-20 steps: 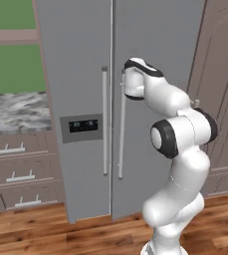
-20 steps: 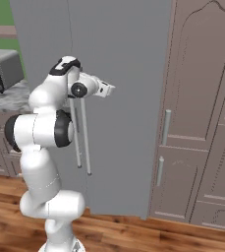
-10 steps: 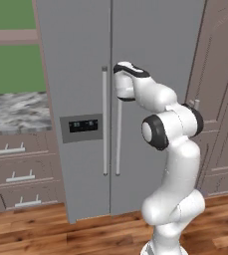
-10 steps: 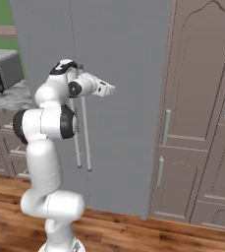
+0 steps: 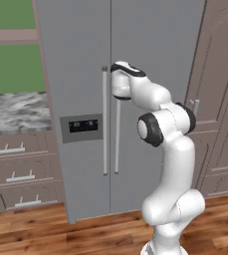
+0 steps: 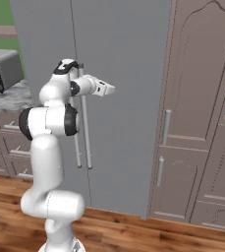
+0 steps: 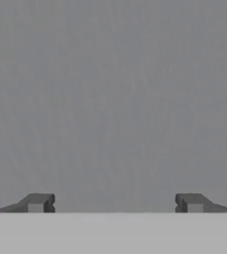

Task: Pick up the frozen fish from the freezer, place it on any shelf in the fridge, and close the fridge and freezer doors when done.

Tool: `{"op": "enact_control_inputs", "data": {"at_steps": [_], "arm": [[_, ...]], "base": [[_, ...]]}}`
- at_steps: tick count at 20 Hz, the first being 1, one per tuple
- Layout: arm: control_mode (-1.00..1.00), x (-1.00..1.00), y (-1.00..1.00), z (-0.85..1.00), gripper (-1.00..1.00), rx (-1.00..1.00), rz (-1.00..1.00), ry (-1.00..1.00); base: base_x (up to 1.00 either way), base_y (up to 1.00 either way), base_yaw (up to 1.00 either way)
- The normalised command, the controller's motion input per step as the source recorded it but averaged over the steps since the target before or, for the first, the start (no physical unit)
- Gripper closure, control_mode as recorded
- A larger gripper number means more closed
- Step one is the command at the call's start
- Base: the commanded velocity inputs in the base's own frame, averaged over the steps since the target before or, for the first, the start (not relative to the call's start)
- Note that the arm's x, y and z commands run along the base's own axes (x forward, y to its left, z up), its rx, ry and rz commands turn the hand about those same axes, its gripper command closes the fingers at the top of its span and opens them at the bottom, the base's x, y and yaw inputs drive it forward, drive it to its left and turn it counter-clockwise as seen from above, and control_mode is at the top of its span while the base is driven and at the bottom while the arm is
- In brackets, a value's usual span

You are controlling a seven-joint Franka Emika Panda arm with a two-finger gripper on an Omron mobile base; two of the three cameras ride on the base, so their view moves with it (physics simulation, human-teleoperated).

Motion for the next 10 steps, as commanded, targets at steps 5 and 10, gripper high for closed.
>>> {"op": "enact_control_inputs", "data": {"at_steps": [5,10], "arm": [[-1.00,0.27,0.00,-0.01,-1.00,-0.03,-0.06,0.11],[-1.00,-0.84,-0.04,0.00,-1.00,0.00,-0.04,-0.02]], "base": [[0.00,0.00,0.00],[0.00,0.00,0.00]]}}
